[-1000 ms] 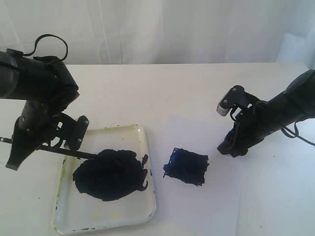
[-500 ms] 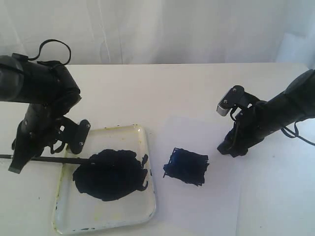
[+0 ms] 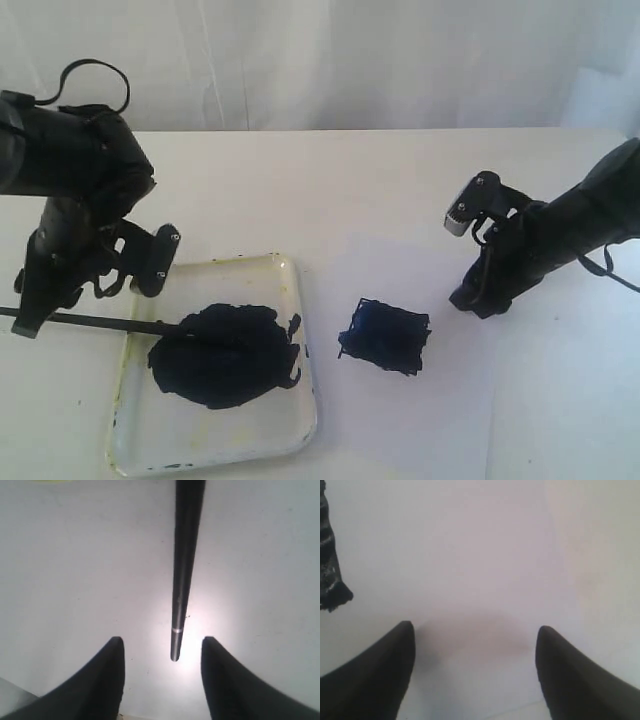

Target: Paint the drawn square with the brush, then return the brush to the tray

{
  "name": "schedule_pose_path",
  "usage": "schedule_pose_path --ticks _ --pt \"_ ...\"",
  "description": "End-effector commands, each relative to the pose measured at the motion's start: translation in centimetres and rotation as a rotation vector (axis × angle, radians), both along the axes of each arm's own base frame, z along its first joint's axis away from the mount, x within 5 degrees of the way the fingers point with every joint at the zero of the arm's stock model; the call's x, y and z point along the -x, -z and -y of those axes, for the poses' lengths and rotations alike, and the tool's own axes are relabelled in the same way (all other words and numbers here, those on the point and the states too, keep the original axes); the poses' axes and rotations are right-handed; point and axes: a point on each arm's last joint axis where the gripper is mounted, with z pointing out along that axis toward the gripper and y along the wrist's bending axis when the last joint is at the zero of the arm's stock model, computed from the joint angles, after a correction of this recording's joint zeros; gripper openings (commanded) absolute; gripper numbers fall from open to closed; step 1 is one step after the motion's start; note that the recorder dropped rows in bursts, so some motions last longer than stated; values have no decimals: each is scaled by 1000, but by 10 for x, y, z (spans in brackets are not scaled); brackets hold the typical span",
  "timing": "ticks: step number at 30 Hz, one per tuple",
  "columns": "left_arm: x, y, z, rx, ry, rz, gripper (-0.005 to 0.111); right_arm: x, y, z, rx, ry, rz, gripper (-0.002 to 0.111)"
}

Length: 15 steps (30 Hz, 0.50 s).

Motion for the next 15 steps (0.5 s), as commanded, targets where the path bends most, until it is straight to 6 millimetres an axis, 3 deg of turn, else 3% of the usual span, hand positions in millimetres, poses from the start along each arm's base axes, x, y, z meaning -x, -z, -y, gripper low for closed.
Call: schedule_pose_path --ticks 1,8,10,14,15 --pt "5 -17 -4 30 -52 59 52 2 -19 1 10 -7 58 64" --pt "6 -37 -5 183 -242 249 48 4 -46 -3 -88 87 88 64" --pt "5 -44 -6 257 -348 337 37 6 -55 -4 -159 173 63 63" --pt "3 -56 -20 360 -561 470 0 10 -75 -5 -283 371 10 54" --pt "2 -57 -25 374 -617 493 0 12 -79 -5 -313 417 -13 50"
